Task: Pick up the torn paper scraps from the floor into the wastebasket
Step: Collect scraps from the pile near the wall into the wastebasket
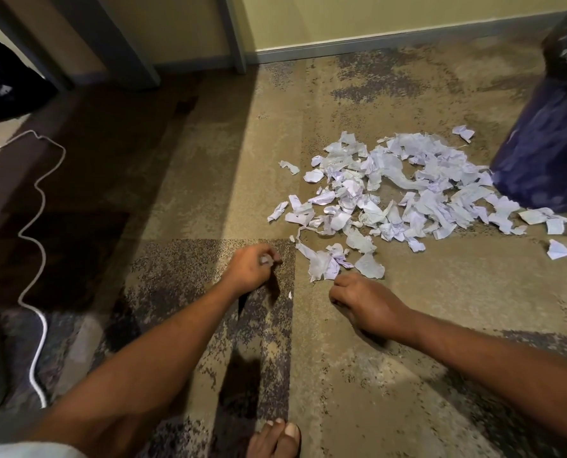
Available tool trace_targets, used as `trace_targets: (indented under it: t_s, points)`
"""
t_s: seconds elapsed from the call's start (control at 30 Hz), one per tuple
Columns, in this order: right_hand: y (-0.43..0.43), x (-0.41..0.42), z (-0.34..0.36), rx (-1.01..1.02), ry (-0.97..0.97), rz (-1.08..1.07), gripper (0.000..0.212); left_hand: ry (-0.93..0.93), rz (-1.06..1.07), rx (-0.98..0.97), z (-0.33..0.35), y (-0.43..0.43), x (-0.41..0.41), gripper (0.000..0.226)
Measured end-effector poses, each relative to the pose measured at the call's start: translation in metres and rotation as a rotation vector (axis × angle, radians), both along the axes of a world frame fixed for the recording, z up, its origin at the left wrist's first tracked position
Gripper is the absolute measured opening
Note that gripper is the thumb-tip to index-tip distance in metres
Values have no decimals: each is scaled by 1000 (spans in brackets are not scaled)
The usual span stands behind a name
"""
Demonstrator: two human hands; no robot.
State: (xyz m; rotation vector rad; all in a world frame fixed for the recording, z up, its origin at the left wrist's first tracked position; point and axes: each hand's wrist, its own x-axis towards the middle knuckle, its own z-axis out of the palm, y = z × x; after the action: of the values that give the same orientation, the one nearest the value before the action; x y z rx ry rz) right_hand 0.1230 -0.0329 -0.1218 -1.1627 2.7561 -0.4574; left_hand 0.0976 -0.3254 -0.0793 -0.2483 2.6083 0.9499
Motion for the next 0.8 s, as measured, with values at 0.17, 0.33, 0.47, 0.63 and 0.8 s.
trace_targets:
  t_s: [0.17,0.33,0.47,0.63,0.8]
  points:
    - [-2,2,7,10,22,17,8,-20,-147,-59,-12,17,26,22]
    - [-2,4,10,11,32,24,9,99,-263,-125,-11,22,40,23]
    - [-2,4,14,16,30,33,9,164,-391,-275,-10,22,48,28]
    - [-3,6,15,25,40,41,8,257,-442,-304,-7,21,50,20]
    - [-3,7,16,13,48,49,9,267,-458,-308,-7,20,48,17]
